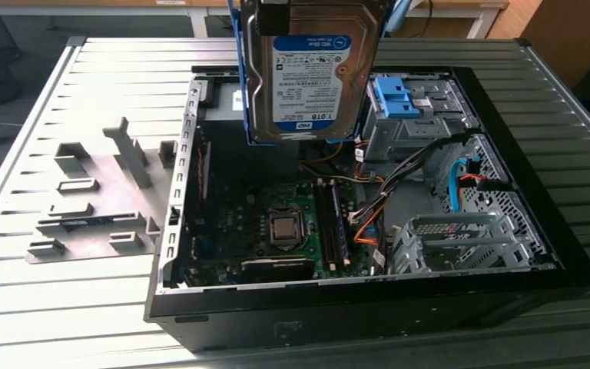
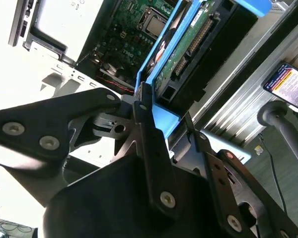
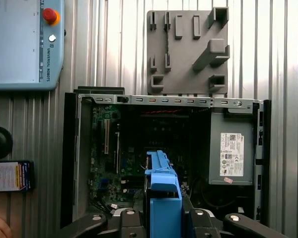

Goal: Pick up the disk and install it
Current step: 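Insert the disk into the insertion slot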

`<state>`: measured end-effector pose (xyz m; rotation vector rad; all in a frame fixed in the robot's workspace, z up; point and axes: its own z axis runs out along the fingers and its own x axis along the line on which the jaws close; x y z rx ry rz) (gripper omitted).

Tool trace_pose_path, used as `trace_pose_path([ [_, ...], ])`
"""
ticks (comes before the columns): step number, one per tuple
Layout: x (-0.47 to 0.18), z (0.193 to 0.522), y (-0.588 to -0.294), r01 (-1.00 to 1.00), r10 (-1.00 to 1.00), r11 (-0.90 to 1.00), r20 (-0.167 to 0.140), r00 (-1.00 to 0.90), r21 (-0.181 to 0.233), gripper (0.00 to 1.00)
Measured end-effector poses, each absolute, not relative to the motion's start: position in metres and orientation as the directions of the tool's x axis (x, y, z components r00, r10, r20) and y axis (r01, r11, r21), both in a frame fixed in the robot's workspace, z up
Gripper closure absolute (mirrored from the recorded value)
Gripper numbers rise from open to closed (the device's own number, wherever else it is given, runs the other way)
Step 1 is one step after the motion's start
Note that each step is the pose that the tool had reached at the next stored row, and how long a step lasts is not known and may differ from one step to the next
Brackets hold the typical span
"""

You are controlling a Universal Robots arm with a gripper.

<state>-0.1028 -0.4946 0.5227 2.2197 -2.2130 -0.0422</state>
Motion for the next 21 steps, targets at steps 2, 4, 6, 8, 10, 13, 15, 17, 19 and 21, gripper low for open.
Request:
trace_pose_path([
  [2, -0.103, 0.523, -0.495, -1.0, -1.0, -0.003, -0.014, 0.003, 0.024, 0.64],
  [4, -0.101, 0.523, -0.495, -1.0, -1.0, -0.003, -0.014, 0.003, 0.024, 0.64],
  [6, -0.097, 0.523, -0.495, -1.0, -1.0, -0.003, -0.014, 0.003, 0.024, 0.64],
  [8, -0.089, 0.522, -0.495, -1.0, -1.0, -0.003, -0.014, 0.003, 0.024, 0.64],
  [10, -0.084, 0.522, -0.495, -1.0, -1.0, -0.003, -0.014, 0.003, 0.024, 0.64],
  [13, -0.082, 0.521, -0.501, -1.0, -1.0, -0.003, -0.014, 0.003, 0.024, 0.64],
  [15, -0.082, 0.52, -0.509, -1.0, -1.0, -0.003, -0.014, 0.003, 0.024, 0.64],
  [17, -0.082, 0.519, -0.517, -1.0, -1.0, -0.003, -0.014, 0.003, 0.024, 0.64],
  [19, -0.082, 0.518, -0.523, -1.0, -1.0, -0.003, -0.014, 0.003, 0.024, 0.64],
  [21, -0.081, 0.517, -0.527, -1.0, -1.0, -0.003, -0.014, 0.003, 0.024, 0.64],
])
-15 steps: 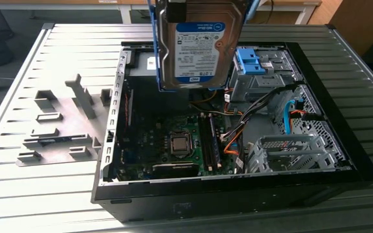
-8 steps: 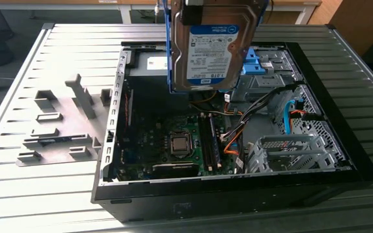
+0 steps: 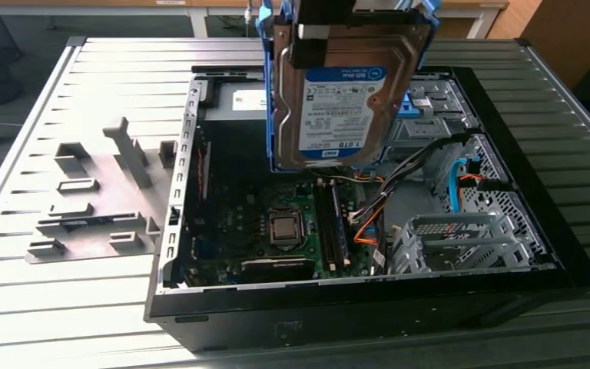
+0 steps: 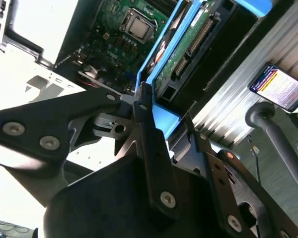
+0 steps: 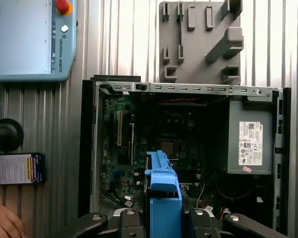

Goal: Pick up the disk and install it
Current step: 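Insert the disk into the insertion slot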

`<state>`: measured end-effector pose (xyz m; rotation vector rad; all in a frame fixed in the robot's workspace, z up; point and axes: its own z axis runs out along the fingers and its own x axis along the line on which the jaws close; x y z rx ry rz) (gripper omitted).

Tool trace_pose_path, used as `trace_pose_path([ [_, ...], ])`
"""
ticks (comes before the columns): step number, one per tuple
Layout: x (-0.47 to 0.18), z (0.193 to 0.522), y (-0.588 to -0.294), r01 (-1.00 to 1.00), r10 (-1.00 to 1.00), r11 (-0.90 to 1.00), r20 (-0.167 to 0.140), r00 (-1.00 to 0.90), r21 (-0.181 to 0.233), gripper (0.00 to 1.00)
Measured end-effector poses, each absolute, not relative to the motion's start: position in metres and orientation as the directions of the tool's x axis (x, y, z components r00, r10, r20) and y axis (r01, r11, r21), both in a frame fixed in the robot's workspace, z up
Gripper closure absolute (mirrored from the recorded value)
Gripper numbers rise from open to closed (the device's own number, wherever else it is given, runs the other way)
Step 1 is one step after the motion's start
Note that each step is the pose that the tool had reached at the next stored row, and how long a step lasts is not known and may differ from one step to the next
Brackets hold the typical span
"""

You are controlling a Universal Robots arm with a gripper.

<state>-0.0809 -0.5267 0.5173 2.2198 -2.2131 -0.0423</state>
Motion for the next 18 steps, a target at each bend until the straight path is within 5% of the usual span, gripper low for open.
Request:
trace_pose_path([
  [18, -0.041, 0.515, -0.53, -1.0, -1.0, -0.003, -0.014, 0.003, 0.026, 0.64],
])
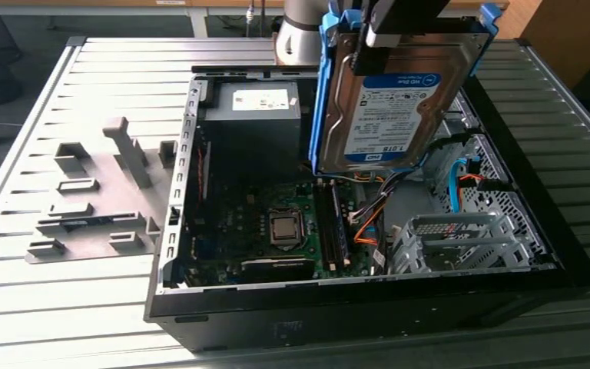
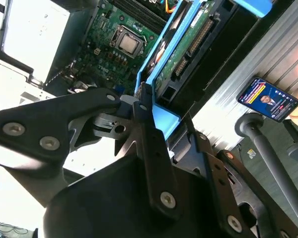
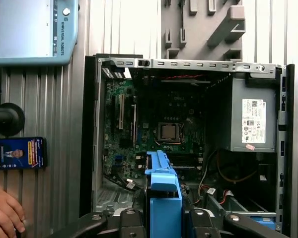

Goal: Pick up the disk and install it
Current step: 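Insert the disk into the insertion slot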

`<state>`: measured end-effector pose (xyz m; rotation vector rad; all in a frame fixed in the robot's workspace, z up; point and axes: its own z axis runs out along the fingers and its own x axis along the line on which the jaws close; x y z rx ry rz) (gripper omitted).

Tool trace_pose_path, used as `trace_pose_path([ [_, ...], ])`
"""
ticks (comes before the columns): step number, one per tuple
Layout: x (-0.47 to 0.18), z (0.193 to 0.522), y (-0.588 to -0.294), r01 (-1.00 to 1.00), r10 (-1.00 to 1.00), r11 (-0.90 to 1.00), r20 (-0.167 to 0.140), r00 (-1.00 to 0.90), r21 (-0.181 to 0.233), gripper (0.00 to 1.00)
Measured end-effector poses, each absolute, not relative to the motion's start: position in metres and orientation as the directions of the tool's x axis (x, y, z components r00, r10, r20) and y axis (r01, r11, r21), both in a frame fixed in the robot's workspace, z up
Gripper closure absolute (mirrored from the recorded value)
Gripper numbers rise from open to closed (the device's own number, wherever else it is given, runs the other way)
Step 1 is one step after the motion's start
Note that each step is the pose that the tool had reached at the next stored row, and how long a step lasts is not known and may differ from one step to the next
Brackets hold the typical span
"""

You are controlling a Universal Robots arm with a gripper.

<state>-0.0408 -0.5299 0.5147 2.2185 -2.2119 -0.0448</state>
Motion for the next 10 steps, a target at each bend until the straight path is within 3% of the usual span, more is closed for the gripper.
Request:
trace_pose_path([
  [10, -0.041, 0.511, -0.545, -1.0, -1.0, -0.003, -0.014, 0.003, 0.026, 0.64],
])
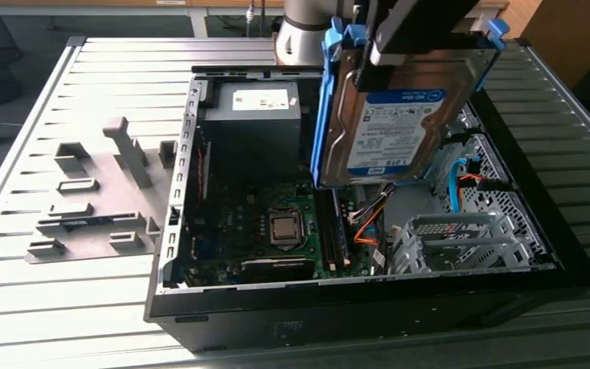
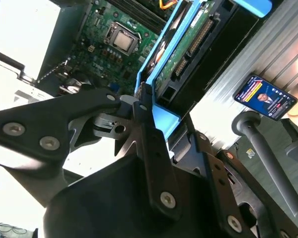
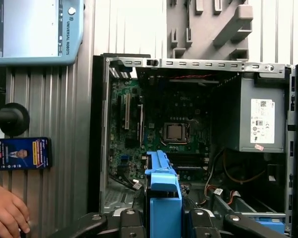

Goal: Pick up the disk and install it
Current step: 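Insert the disk into the insertion slot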

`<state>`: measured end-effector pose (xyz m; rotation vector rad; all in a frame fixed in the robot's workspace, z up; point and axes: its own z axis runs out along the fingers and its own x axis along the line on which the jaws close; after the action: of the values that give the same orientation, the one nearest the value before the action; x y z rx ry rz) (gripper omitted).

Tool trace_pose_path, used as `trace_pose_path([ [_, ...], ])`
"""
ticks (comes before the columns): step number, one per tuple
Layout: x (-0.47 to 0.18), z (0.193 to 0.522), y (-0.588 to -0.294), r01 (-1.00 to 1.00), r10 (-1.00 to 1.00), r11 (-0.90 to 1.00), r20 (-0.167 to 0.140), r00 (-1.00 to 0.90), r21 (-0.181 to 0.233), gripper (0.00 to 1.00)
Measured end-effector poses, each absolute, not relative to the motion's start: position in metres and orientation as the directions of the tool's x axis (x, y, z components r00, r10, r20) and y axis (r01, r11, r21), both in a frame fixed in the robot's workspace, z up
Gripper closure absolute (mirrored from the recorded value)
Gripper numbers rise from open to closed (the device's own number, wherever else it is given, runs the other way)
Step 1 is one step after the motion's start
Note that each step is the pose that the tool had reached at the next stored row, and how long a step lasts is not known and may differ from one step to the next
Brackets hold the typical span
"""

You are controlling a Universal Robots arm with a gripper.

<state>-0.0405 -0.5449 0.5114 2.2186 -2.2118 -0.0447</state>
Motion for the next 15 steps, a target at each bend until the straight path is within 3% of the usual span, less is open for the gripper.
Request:
trace_pose_path([
  [15, -0.014, 0.504, -0.549, -1.0, -1.0, -0.003, -0.014, 0.003, 0.026, 0.64],
])
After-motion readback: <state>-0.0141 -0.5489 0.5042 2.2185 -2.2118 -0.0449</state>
